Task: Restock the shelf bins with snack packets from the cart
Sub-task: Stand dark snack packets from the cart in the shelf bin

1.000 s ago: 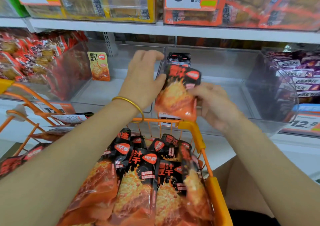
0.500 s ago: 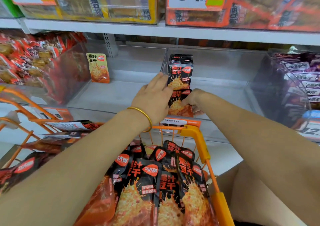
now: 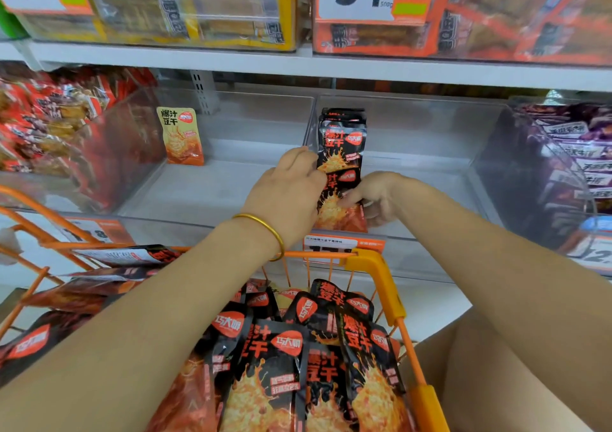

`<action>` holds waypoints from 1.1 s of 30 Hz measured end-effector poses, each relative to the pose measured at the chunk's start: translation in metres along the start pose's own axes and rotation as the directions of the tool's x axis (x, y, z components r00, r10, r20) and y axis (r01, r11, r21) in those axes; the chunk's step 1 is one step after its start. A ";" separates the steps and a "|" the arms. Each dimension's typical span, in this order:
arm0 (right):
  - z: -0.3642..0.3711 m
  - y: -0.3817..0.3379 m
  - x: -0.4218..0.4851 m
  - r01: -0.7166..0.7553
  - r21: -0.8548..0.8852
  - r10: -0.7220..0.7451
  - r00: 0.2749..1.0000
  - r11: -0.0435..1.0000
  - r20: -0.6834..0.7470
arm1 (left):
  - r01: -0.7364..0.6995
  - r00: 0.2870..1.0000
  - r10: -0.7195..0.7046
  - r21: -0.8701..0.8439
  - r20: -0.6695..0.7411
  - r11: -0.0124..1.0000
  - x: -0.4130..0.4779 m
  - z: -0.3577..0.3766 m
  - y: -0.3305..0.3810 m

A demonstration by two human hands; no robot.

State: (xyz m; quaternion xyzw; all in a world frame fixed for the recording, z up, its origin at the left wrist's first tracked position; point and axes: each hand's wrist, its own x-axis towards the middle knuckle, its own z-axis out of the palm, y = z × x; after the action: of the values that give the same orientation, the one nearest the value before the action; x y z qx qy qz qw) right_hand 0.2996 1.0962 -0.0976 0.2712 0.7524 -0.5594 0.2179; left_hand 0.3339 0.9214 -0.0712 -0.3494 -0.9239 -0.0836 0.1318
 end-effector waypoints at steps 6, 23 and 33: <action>-0.009 -0.013 0.009 0.509 0.025 -0.464 0.804 0.861 -0.372 | -0.024 0.996 0.025 0.012 -0.087 1.000 -0.001 0.001 0.001; 0.007 -0.011 0.047 0.315 -0.249 -0.398 0.800 0.916 -0.449 | -0.024 0.994 0.024 0.004 -0.103 1.000 -0.003 0.004 -0.001; 0.008 -0.007 0.052 0.167 -0.166 -0.223 0.876 0.972 -0.427 | -0.012 0.996 0.012 -0.003 -0.093 1.000 -0.003 0.005 -0.002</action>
State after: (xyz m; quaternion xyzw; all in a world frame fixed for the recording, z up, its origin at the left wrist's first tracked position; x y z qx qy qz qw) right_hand 0.2560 1.0952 -0.1271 0.3001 0.8388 -0.4543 -0.0001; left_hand 0.3342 0.9195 -0.0775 -0.3509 -0.9145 -0.1007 0.1747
